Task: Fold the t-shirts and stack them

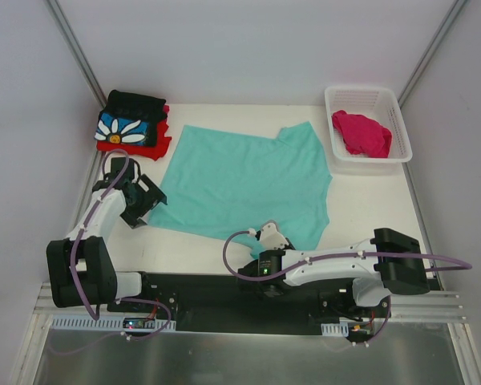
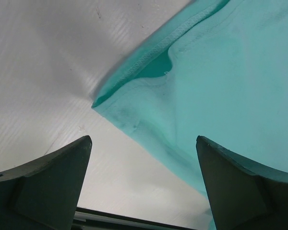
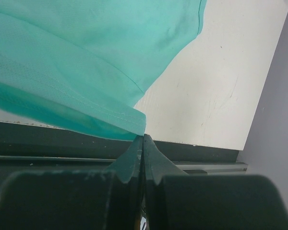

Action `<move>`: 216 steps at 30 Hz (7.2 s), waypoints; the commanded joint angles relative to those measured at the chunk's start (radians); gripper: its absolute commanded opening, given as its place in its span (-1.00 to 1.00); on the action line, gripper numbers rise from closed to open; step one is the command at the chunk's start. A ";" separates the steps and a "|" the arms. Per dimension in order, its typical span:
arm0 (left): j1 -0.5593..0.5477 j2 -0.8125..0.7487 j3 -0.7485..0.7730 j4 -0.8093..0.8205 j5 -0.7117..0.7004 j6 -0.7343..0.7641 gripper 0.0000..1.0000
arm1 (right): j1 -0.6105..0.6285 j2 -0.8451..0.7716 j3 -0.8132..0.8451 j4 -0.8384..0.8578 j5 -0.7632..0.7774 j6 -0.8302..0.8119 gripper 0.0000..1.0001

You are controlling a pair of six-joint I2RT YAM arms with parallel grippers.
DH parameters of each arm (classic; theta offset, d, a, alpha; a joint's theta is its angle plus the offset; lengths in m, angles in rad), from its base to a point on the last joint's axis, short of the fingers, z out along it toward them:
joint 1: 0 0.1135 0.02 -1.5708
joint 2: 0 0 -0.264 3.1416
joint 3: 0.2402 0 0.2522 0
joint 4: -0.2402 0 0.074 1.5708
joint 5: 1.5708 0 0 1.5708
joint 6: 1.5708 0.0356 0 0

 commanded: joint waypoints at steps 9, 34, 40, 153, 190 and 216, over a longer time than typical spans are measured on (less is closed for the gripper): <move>0.016 0.007 -0.024 -0.027 -0.063 0.051 0.62 | -0.003 -0.038 -0.010 -0.020 0.011 0.020 -0.98; 0.092 0.068 -0.070 0.030 -0.068 0.016 0.20 | -0.003 -0.071 -0.015 -0.017 0.005 0.002 -0.98; 0.108 0.102 -0.073 0.057 -0.037 0.016 0.03 | -0.003 -0.074 -0.010 -0.021 0.005 0.002 -0.98; 0.034 -0.406 0.103 -0.306 0.089 0.196 -1.00 | -0.132 -0.705 -0.053 -0.391 0.093 0.224 -0.98; 0.034 -0.195 0.160 -0.196 0.118 0.180 -1.00 | -0.506 -0.481 0.054 0.107 0.002 -0.340 -0.98; 0.034 -0.076 0.121 -0.119 0.108 0.185 -1.00 | -0.736 -0.374 0.019 0.374 -0.085 -0.572 -0.98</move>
